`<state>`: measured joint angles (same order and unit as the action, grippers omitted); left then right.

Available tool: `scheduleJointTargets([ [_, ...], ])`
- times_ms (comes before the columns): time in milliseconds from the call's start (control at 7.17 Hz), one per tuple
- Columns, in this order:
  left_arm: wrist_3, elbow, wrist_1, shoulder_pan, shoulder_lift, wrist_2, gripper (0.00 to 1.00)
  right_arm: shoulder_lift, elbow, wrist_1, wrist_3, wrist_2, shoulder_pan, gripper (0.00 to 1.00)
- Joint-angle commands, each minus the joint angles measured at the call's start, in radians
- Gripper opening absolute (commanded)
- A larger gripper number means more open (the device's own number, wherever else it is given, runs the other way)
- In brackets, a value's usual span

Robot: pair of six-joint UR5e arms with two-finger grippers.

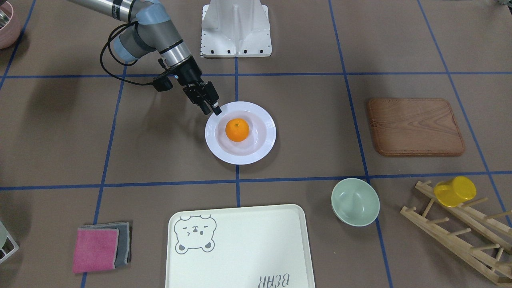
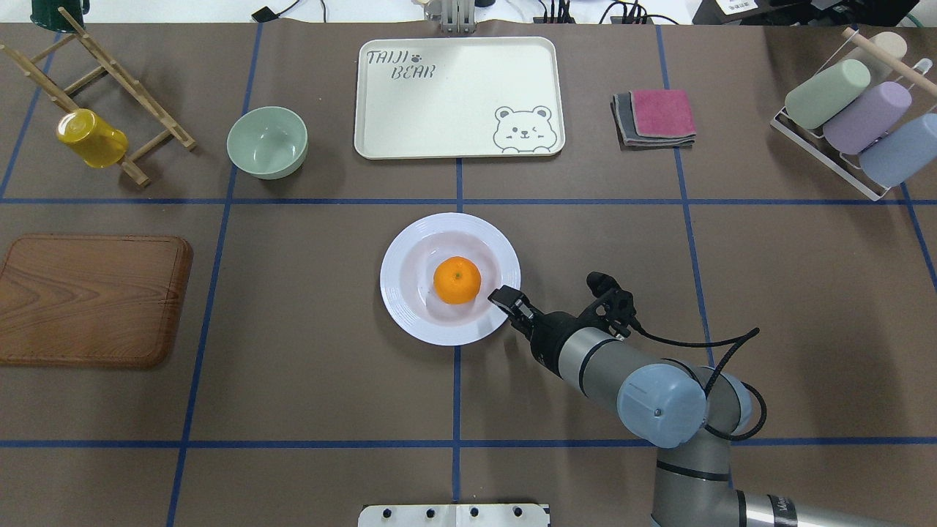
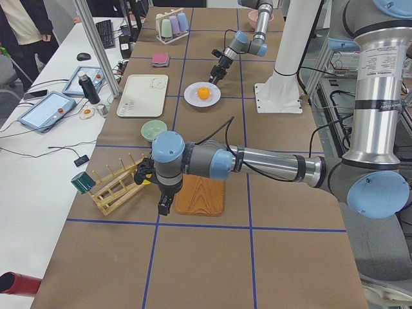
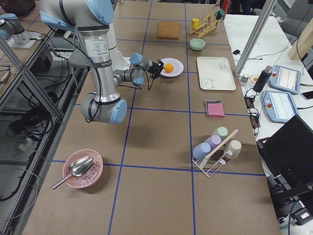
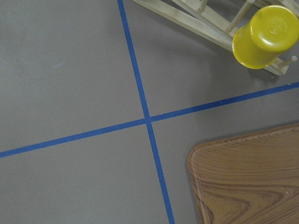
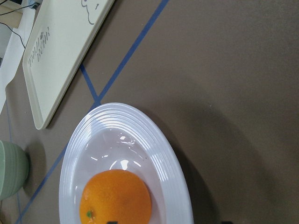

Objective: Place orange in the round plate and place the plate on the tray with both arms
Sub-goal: 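Grasp the white plate rim with the right gripper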

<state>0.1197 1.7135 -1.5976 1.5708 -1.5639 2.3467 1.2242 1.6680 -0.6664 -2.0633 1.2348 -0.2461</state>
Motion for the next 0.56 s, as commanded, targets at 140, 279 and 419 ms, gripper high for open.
scheduleJointTargets([
  [140, 0.000, 0.000, -0.001, 0.000, 0.001, -0.001, 0.98, -0.029, -0.028, -0.002, -0.020, -0.027, 0.001, 0.54],
  [279, -0.002, 0.000, -0.001, 0.000, 0.001, -0.001, 0.98, -0.037, -0.037, -0.002, -0.020, -0.029, 0.001, 0.53],
  [419, -0.002, 0.000, -0.001, 0.000, 0.002, -0.001, 0.98, -0.047, -0.056, -0.002, -0.021, -0.029, 0.001, 0.53],
])
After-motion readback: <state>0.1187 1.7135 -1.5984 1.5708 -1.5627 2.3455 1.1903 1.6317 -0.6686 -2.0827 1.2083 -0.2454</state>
